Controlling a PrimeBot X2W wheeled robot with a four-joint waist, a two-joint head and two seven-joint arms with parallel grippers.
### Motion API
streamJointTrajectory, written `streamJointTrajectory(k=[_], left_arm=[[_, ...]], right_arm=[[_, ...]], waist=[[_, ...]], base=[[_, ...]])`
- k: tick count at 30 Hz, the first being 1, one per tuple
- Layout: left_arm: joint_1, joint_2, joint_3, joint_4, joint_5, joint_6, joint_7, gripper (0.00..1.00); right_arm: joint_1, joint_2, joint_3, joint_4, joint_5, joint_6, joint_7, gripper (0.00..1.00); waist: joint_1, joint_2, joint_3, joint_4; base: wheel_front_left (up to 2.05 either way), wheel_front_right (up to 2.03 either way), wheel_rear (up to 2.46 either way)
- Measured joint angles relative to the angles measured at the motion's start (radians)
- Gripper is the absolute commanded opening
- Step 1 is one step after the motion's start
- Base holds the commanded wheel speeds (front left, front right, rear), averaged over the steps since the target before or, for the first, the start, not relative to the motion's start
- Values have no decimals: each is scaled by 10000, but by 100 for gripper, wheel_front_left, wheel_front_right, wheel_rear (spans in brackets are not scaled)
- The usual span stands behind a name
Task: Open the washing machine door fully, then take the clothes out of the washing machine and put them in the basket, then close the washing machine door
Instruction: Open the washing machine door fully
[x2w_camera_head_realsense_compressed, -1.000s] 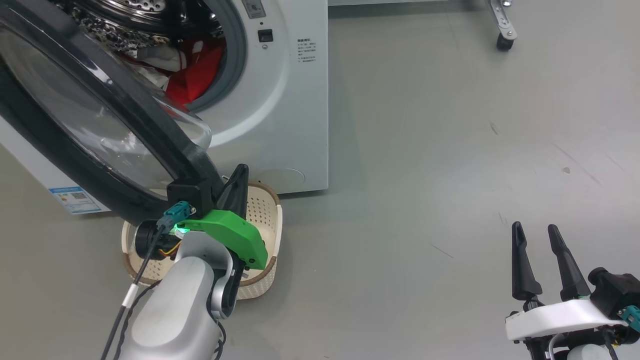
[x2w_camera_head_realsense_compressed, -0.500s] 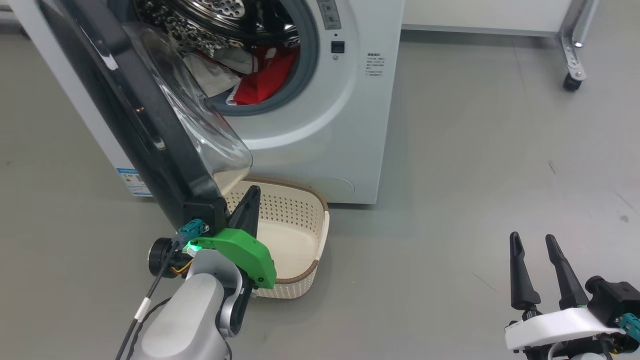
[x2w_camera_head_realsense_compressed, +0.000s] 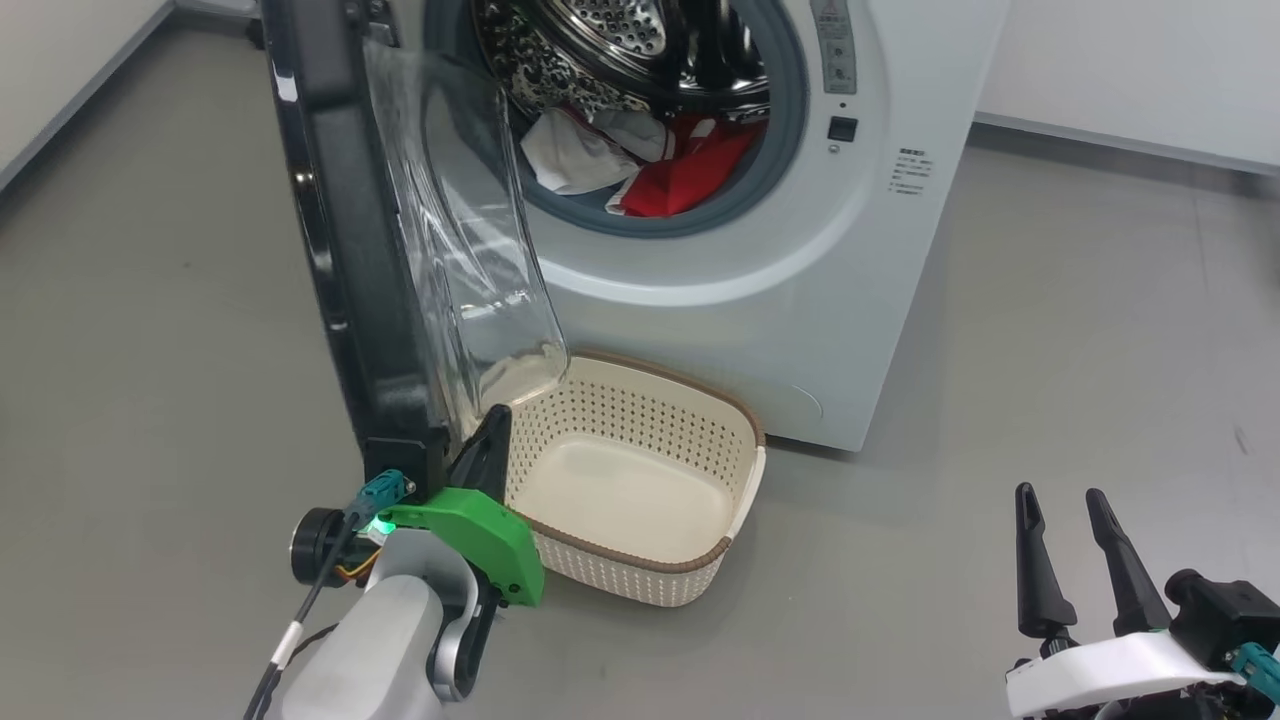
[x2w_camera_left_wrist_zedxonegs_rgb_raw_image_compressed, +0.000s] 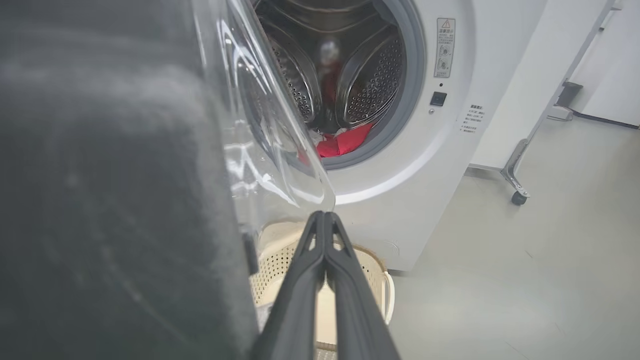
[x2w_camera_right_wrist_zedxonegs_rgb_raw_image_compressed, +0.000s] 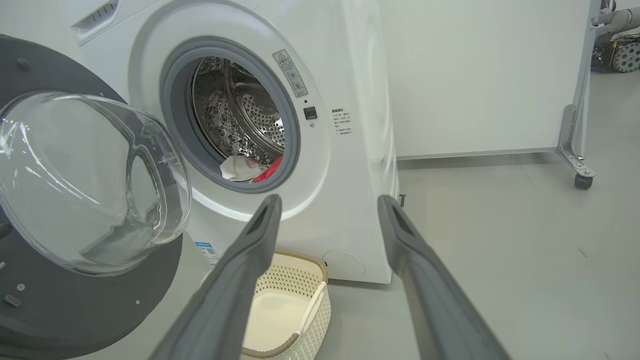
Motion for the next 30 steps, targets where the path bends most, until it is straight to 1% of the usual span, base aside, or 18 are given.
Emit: streamJointTrajectory(k=[6,12,13,19,25,30], left_arm=[[2,376,443,378,-27,21,-86,0],[2,341,867,589,-29,27,-213,0],[2,341,867,589,-29,27,-213,0],[2,345,1551,819,-27,27,-355,0],[-1,418,2174,851,-29,27,-456,0],[-10,573,2828,853,-115,27,-604,0]], right_arm=[[21,42,-2,8,-2,0,0,100],[46,52,63,10,-17,0,0,100],[46,52,63,10,-17,0,0,100],[72,56,234,8,-111,2,0,100],[70,17,391,-23,-199,2,0,100],[51,-159,500,-88,-282,2,0,100]], waist=[[0,0,-126,678],[0,0,-220,1177],[0,0,-220,1177],[0,-1,-162,1445],[0,-1,139,1488],[0,0,468,1470]], base=[[0,0,0],[0,0,0],[0,0,0],[0,0,0],[0,0,0],[0,0,0]])
